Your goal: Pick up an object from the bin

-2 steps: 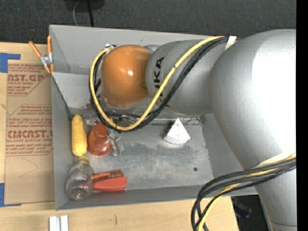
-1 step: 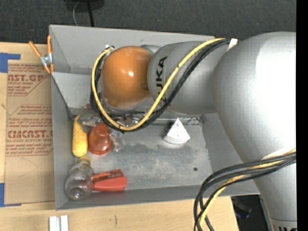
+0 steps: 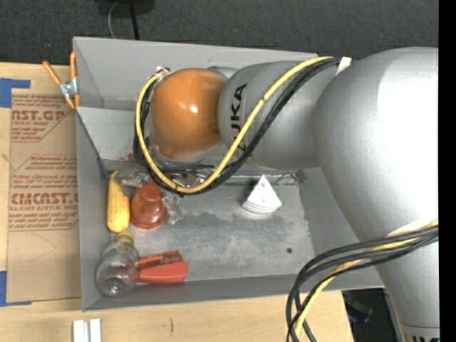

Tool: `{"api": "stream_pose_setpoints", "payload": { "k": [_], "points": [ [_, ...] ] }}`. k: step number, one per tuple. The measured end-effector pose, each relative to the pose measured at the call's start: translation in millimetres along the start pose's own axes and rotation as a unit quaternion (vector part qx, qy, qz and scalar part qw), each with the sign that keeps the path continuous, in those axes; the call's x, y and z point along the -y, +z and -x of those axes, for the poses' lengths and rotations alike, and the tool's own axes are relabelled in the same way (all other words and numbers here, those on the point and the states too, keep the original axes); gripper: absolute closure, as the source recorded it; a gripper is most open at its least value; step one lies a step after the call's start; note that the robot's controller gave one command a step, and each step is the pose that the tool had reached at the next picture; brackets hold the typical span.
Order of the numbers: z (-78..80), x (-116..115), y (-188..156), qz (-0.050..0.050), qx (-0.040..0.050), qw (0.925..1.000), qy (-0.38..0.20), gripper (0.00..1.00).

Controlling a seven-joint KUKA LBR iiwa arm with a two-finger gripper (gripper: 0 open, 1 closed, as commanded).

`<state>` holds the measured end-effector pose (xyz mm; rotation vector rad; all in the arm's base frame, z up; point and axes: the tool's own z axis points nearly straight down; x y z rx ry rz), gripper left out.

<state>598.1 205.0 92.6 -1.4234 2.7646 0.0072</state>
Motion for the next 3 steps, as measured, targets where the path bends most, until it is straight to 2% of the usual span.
{"api": "stream_pose_setpoints", "payload": {
  "k": [2, 3],
  "points": [
    [2.4, 0, -26, -0.001, 0.0032, 1.0, 0.001, 1.0],
    [4.0, 0, -97, -0.004, 0.0065, 1.0, 0.001, 1.0]
  ]
}}
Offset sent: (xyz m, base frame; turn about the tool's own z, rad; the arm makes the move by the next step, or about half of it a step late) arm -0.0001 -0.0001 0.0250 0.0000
